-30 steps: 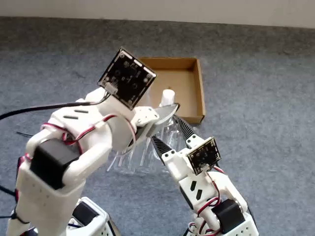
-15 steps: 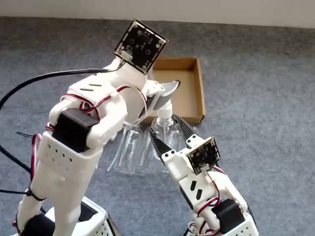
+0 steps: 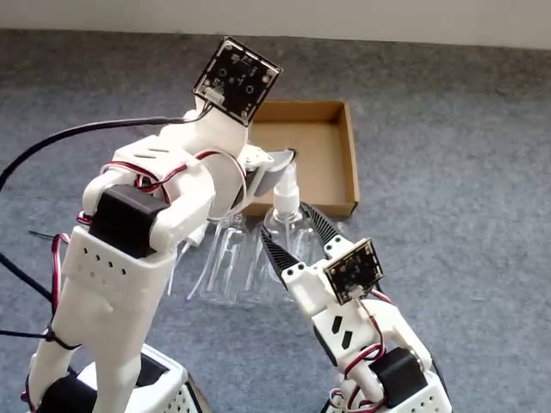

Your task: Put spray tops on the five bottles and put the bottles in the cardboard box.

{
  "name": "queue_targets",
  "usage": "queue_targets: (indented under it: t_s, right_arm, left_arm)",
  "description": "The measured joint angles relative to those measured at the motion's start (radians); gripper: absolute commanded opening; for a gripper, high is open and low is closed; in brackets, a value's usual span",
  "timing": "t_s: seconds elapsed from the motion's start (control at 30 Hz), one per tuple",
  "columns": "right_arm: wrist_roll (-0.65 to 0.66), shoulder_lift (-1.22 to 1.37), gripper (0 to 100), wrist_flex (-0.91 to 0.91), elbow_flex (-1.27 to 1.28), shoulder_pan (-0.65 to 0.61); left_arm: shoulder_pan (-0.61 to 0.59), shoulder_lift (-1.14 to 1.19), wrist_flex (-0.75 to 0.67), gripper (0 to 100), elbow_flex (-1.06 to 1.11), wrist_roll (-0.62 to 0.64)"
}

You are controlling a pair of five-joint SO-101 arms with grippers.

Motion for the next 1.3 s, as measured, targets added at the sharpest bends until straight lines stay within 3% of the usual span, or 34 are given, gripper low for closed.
queue_targets:
  t_s: [0.5, 1.3]
  right_arm:
    - [0.0, 0.002, 0.5, 0.0, 0.002, -0.002]
    - [0.0, 0.002, 0.5, 0.006, 0.002, -0.002]
  left_arm:
    - [0.098, -0.015, 0.048, 20, 0.009, -0.041]
    - [-0.018, -0.003, 0.057, 19, 0.009, -0.041]
